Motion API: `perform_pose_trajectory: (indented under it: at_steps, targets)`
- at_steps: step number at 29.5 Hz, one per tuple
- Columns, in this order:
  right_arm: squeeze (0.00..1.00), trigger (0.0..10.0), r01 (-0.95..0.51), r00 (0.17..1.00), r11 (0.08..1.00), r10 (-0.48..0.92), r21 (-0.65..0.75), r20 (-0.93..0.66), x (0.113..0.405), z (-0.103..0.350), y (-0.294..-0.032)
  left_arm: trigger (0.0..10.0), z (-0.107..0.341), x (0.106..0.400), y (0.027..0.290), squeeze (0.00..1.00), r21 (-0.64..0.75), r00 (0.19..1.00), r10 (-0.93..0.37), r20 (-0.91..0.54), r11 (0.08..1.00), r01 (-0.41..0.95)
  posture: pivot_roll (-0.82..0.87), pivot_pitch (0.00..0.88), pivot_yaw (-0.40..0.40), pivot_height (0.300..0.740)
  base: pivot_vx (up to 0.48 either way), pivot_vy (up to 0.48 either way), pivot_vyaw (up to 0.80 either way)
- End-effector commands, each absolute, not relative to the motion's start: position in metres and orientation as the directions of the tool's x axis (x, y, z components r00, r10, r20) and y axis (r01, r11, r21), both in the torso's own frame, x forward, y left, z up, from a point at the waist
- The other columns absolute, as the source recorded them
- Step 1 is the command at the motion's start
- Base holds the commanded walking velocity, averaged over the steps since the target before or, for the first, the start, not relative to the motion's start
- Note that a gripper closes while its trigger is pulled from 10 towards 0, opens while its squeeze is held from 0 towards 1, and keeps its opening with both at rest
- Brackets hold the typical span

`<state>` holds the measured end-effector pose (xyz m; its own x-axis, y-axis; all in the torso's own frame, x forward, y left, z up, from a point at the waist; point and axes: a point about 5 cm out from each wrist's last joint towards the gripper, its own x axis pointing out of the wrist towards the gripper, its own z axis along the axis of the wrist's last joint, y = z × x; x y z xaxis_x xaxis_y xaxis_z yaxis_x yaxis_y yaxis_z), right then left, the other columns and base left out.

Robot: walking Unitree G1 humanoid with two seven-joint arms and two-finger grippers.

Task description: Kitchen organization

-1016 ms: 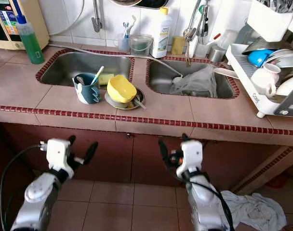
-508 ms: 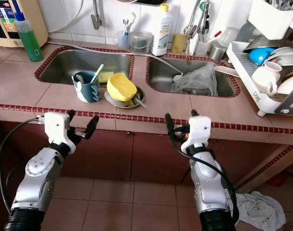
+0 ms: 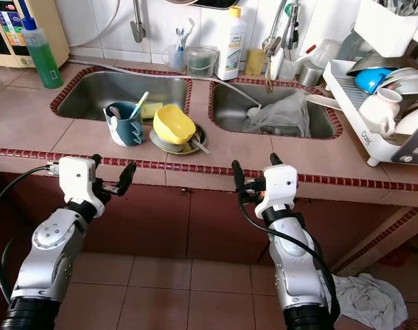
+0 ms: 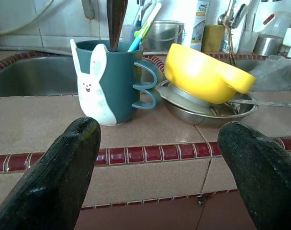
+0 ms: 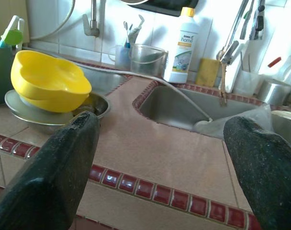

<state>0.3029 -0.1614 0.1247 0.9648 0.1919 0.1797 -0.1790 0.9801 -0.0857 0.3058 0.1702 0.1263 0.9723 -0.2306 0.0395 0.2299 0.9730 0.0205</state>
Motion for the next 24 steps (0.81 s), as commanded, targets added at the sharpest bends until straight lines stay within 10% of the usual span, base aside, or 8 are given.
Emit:
perform_pose_trajectory:
  at_steps: [1,24]
  targets:
    - [0.00,10.0,-0.166,0.965,0.981,0.182,-0.098,0.187,0.303,0.129,-0.165,10.0,0.132,0.306,0.168,0.00,0.031,0.970,-0.235,0.054,0.972,0.234,0.10,0.000,-0.041,0.740,0.000,0.000,0.00]
    - [0.00,10.0,-0.275,0.938,0.948,0.300,-0.159,0.171,0.300,0.135,-0.170,10.0,0.131,0.305,0.195,0.00,0.038,0.979,-0.202,0.029,0.979,0.201,0.11,0.000,-0.063,0.740,0.000,0.000,0.00]
